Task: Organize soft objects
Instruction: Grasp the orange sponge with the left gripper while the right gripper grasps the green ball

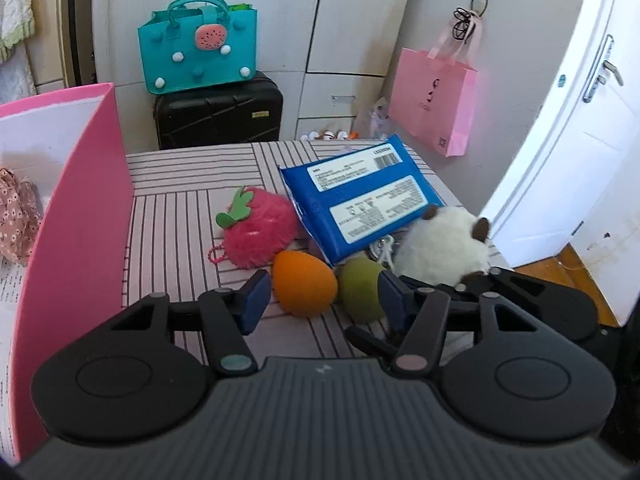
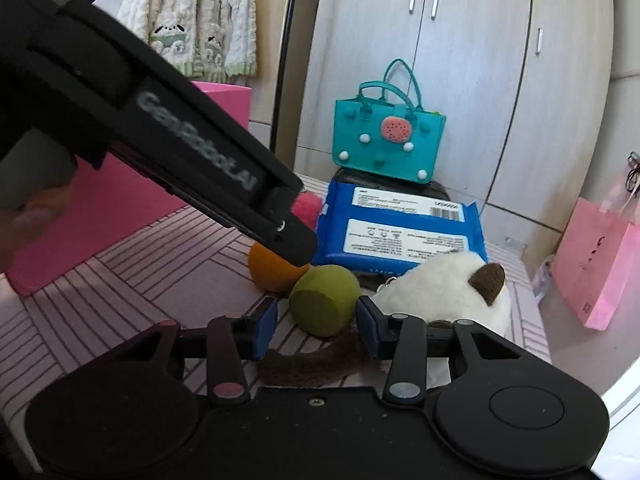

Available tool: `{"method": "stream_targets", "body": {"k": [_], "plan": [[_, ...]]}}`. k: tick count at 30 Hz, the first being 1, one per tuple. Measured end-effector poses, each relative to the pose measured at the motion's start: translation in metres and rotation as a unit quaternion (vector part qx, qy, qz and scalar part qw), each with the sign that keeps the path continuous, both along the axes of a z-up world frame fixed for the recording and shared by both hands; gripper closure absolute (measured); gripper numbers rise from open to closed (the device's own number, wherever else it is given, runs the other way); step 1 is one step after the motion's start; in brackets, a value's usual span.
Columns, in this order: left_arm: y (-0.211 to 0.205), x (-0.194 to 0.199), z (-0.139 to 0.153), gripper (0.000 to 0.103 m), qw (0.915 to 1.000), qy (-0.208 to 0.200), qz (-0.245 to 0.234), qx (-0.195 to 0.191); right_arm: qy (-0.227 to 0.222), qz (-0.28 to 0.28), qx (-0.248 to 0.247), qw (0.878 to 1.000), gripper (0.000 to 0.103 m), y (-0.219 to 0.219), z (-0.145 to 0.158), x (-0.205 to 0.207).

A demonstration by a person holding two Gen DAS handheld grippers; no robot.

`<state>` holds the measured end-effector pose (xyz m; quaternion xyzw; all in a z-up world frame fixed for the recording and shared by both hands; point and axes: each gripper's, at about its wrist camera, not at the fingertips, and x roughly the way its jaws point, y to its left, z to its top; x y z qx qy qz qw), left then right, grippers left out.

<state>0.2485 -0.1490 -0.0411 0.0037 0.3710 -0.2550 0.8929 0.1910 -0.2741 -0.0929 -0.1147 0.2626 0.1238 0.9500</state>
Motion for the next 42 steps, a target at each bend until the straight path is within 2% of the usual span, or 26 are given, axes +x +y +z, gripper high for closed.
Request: {"method": "stream_targets", "body": {"k": [2,8,12,20,24,32,36,42], "plan": [[-0.003,0.003,-0.002,0.048,1.0000,-0.004,0.004,0.007,-0.002,-0.010,-0.005,1.000,0.062,0.001,0.000,0.001],[-0.009,0.008,-0.007,0.052,0.9996,-0.006,0.011,0.025,0.001,-0.022,0.006,1.000,0.065,0.001,0.001,0.003],[-0.011,0.008,-0.009,0.063,0.9995,0.000,0.010,0.030,0.004,-0.026,0.044,0.999,0.067,-0.008,0.004,-0.001],[-0.015,0.013,-0.010,0.063,0.9991,0.009,0.033,0.025,0.008,-0.028,0.074,0.997,0.067,-0.018,0.012,-0.015],[-0.016,0.015,-0.010,0.063,0.9983,0.015,0.050,0.026,0.007,-0.033,0.070,0.997,0.067,-0.020,0.013,-0.022],[-0.028,0.014,-0.019,0.063,0.9939,0.002,0.082,0.074,0.004,-0.041,0.092,0.995,0.067,-0.031,0.015,-0.022],[-0.021,0.020,-0.023,0.067,0.9944,0.027,0.086,0.055,0.011,-0.038,0.106,0.994,0.067,-0.034,0.012,-0.021],[-0.017,0.011,-0.019,0.068,0.9948,0.021,0.087,0.049,0.015,-0.038,0.120,0.992,0.067,-0.036,0.012,-0.020]]}}
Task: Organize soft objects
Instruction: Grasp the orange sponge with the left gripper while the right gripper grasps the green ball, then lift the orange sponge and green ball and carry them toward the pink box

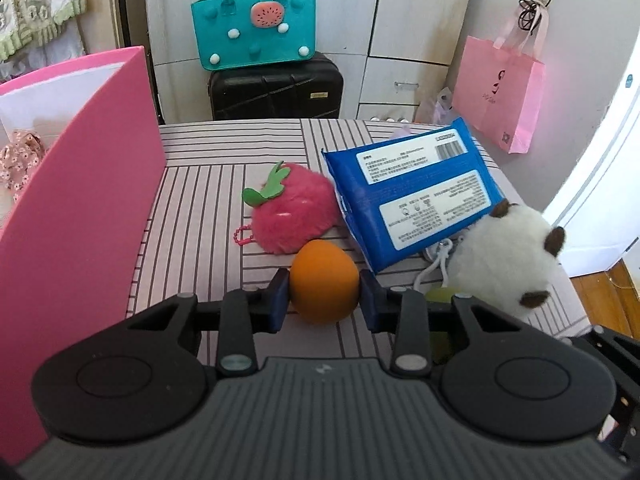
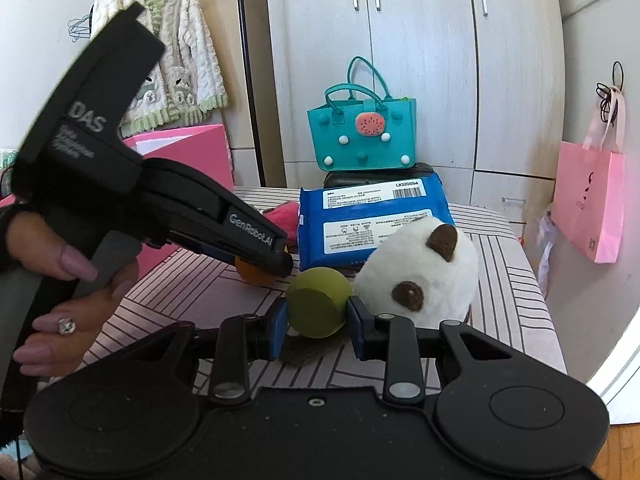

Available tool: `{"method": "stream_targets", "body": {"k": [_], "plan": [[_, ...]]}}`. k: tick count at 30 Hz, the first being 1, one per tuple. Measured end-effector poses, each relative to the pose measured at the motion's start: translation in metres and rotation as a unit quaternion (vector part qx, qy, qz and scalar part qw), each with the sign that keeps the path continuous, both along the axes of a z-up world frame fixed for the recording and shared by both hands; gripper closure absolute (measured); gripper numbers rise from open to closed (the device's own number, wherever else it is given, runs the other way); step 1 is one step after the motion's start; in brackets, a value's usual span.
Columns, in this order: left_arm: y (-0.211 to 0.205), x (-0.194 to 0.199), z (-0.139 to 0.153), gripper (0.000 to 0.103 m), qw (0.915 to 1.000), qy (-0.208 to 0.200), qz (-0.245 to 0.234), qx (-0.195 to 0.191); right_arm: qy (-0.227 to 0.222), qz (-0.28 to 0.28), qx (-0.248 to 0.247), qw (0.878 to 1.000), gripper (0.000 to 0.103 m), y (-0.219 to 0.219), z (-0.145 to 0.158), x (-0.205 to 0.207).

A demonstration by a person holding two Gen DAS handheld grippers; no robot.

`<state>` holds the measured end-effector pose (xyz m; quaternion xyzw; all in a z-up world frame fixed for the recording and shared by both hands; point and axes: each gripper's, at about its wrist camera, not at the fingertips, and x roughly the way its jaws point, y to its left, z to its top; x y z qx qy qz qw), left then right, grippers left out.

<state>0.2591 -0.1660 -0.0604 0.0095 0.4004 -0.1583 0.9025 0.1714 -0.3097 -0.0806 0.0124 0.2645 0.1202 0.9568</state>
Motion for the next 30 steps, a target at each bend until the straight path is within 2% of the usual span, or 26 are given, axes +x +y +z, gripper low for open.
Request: {"method": "stream_targets", "body": {"k": [7,12,16,24,30], "plan": [[0.027,-0.029,0.008,0.068,0.9993,-0.002,0.006,-0.037,0.023,-0.001,0.000,1.000,0.067,0.008,0.001,-0.005],[0.036,-0.047,0.016,0.068,0.9994,-0.016,-0.009,-0.029,0.039,-0.011,0.012,0.999,0.067,0.012,0.008,-0.016],[0.045,-0.058,0.021,0.068,0.9988,-0.005,-0.026,-0.042,0.048,-0.012,0.019,0.999,0.067,0.017,0.013,-0.025],[0.069,-0.080,0.032,0.068,0.9977,0.001,-0.037,-0.056,0.061,-0.011,0.001,0.998,0.067,0.030,0.025,-0.037],[0.087,-0.092,0.039,0.068,0.9949,0.021,-0.058,-0.080,0.076,-0.013,0.023,0.997,0.067,0.030,0.028,-0.048]]}}
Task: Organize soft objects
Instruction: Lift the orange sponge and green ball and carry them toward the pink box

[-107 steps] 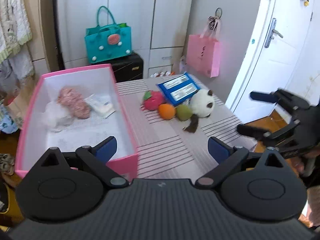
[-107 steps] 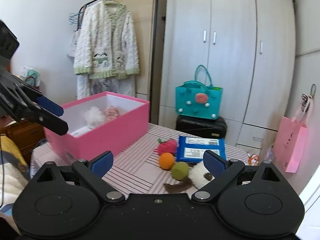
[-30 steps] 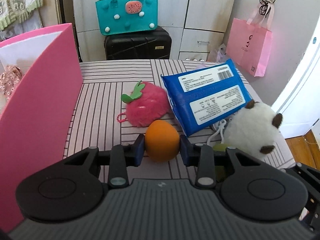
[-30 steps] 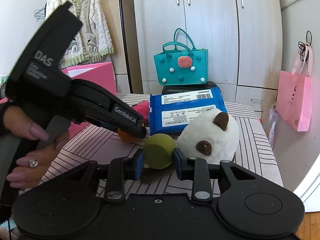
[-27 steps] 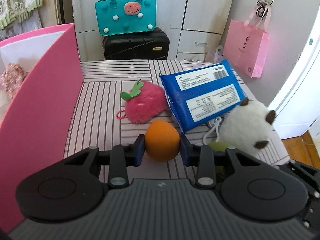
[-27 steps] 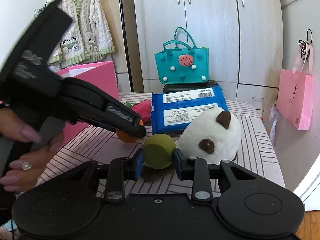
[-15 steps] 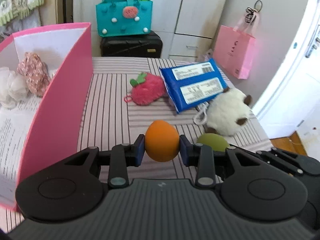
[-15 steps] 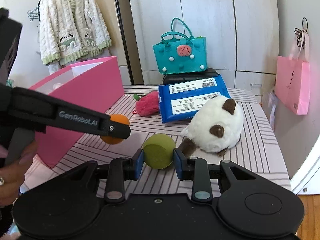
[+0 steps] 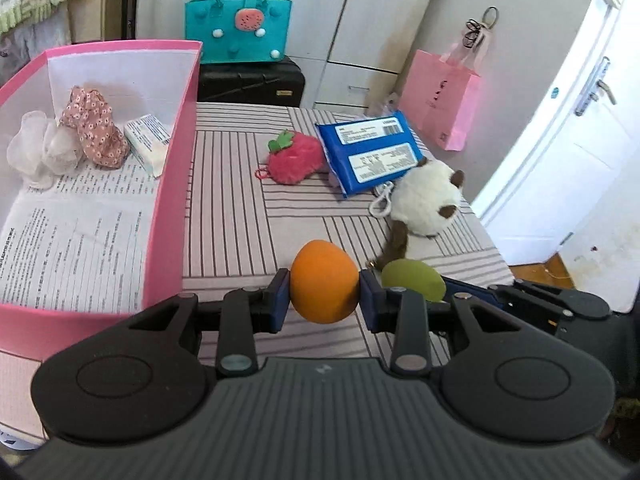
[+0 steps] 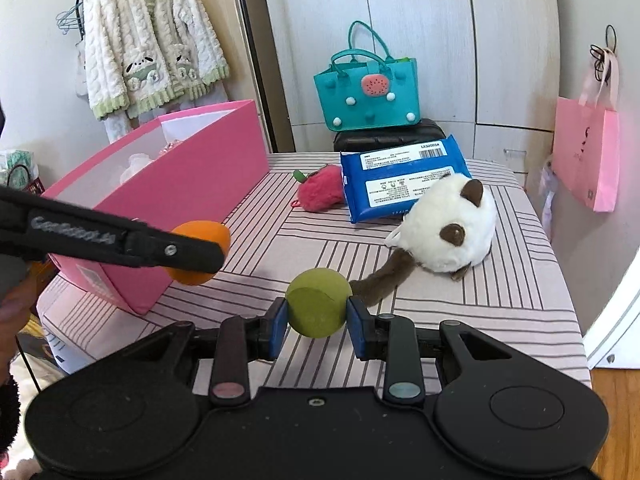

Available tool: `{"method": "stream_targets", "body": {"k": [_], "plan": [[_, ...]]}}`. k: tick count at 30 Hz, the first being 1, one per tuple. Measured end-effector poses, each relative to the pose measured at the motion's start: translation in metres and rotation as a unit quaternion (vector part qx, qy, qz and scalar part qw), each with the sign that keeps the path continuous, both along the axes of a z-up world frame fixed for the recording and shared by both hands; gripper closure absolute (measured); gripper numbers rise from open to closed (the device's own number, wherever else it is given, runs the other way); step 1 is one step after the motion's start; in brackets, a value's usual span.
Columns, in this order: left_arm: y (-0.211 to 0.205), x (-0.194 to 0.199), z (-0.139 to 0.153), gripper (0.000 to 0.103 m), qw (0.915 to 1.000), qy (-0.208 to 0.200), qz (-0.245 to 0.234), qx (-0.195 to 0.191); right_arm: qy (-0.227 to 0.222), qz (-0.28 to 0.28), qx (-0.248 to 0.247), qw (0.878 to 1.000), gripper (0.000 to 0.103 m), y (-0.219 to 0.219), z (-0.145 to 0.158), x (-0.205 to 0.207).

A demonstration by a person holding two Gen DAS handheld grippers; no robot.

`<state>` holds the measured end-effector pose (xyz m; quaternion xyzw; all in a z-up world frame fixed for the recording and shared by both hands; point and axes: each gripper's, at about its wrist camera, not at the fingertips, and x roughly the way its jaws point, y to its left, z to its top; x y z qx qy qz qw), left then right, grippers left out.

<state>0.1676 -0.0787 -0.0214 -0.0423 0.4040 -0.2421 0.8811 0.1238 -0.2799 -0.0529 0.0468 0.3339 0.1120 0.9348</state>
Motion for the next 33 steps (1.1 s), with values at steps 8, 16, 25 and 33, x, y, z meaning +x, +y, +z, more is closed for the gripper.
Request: {"method": "stream_targets", "body": {"k": [8,16,25,33], "plan": [[0.026,-0.021,0.037,0.068,0.9976,0.003,-0.064,-0.026,-0.011,0.005,0.012,1.000,0.066,0.004,0.035,-0.018],[0.051,-0.044,0.072,0.068,0.9930,0.001,-0.112,-0.037,-0.005,0.079,0.010,0.997,0.066,0.018,0.083,-0.027],[0.082,-0.059,0.096,0.068,0.9908,0.000,-0.132,-0.029,-0.004,0.153,0.012,0.988,0.066,0.047,0.127,-0.030],[0.117,-0.059,0.109,0.068,0.9921,-0.025,-0.121,-0.020,-0.023,0.192,0.007,0.981,0.066,0.078,0.148,-0.023]]}}
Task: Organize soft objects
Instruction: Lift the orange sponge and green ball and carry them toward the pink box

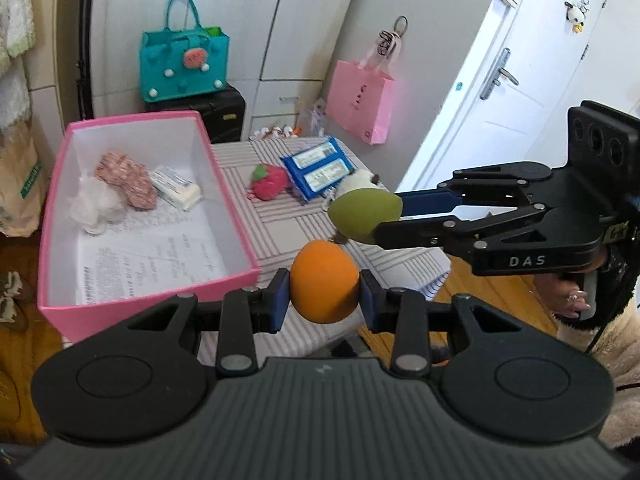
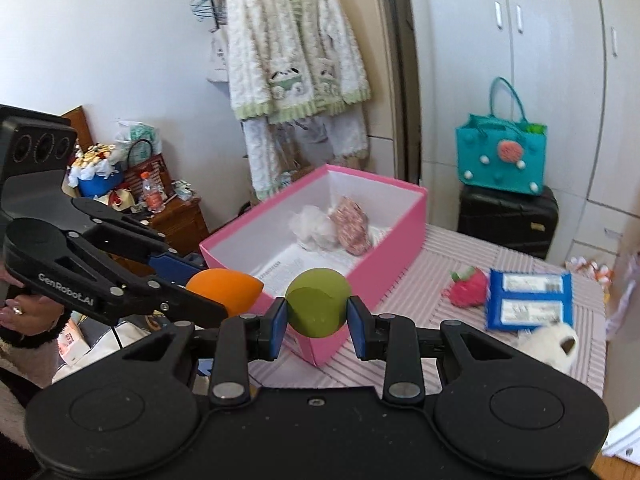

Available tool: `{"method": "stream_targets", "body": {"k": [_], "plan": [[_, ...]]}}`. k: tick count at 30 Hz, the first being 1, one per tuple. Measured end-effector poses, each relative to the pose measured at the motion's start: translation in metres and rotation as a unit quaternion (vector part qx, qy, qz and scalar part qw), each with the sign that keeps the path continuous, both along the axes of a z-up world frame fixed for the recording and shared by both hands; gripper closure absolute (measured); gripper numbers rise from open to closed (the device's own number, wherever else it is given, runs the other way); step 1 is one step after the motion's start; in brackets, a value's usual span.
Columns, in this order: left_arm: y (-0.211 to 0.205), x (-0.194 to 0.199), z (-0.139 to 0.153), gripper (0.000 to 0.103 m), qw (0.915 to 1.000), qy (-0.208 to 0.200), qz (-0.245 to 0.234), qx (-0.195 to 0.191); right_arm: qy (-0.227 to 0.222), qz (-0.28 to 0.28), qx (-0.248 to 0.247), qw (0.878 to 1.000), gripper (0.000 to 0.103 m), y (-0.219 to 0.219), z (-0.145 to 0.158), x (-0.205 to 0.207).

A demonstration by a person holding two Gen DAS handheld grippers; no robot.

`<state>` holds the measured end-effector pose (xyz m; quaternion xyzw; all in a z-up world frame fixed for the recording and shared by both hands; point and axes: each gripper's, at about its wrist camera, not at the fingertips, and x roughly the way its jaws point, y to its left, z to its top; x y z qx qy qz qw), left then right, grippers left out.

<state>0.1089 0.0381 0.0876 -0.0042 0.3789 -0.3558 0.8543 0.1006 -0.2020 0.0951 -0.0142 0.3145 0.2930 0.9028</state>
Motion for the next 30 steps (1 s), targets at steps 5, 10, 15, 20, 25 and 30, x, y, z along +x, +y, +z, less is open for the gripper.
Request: {"method": "stream_targets", "body": {"k": [5,10,15,20,25,30], "plan": [[0.020,0.019,-0.001,0.068,0.9994,-0.019,0.029,-0.002,-0.024,0.022,-0.001,0.999,0.066,0.021,-0.001,0.017],[0.035,0.055,-0.011,0.068,0.9969,-0.031,0.072,0.013,-0.060,0.044,-0.022,0.997,0.066,0.045,-0.007,0.044],[0.043,0.103,-0.030,0.067,0.9933,-0.018,0.106,0.043,-0.079,0.071,-0.056,0.993,0.065,0.070,-0.023,0.087],[0.048,0.147,-0.055,0.067,0.9843,-0.013,0.148,0.095,-0.080,0.107,-0.112,0.985,0.065,0.091,-0.045,0.129],[0.042,0.179,-0.068,0.067,0.9860,0.025,0.125,0.107,-0.059,0.130,-0.172,0.975,0.065,0.115,-0.072,0.165],[0.033,0.205,-0.079,0.067,0.9838,0.071,0.113,0.120,-0.033,0.152,-0.223,0.962,0.065,0.131,-0.089,0.196]]}}
